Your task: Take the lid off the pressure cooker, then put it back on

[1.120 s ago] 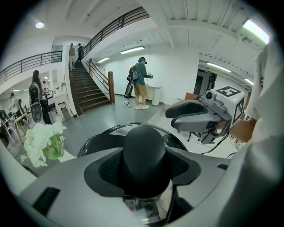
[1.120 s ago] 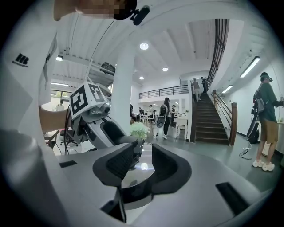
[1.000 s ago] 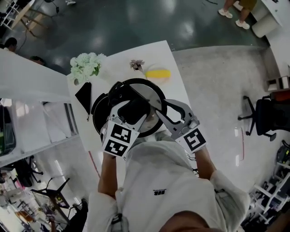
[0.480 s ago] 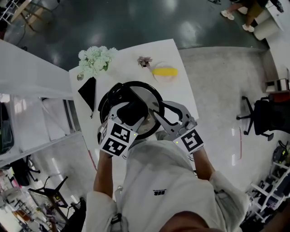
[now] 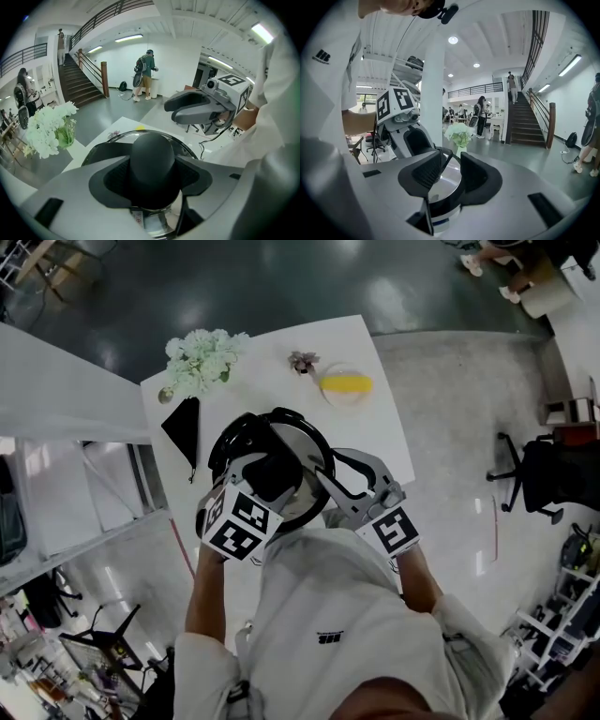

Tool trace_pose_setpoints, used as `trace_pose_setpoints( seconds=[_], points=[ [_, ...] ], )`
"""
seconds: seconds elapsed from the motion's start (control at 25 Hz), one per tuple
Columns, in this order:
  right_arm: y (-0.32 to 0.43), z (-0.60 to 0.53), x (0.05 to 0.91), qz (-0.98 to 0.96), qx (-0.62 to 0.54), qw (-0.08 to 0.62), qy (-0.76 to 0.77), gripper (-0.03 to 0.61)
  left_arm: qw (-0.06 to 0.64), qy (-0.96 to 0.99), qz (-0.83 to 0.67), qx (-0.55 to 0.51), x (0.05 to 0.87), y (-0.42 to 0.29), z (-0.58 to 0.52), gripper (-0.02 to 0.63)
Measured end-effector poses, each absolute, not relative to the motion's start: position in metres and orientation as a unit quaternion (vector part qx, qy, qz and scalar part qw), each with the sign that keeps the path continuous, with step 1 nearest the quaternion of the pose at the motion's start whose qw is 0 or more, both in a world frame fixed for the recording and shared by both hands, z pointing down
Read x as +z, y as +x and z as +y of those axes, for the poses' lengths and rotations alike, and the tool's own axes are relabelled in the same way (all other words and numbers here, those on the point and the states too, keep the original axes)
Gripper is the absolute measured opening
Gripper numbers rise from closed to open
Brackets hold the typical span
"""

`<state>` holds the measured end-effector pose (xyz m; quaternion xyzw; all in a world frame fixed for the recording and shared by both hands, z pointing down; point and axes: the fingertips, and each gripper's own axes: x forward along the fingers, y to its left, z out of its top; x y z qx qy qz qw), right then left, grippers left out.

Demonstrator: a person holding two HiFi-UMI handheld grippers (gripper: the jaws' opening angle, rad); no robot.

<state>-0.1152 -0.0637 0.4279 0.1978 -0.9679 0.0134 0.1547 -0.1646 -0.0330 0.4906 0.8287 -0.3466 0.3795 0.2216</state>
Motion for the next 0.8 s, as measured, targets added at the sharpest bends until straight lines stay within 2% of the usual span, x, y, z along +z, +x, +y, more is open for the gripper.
trace_pose_setpoints(
  seconds=[0.8],
  points=[
    [-0.131, -0.062, 0.435, -0.972, 0.017, 0.159, 0.173, 0.133, 0.248, 0.813, -0.363, 0.381, 0.520, -0.184, -0.022, 0.287]
  ],
)
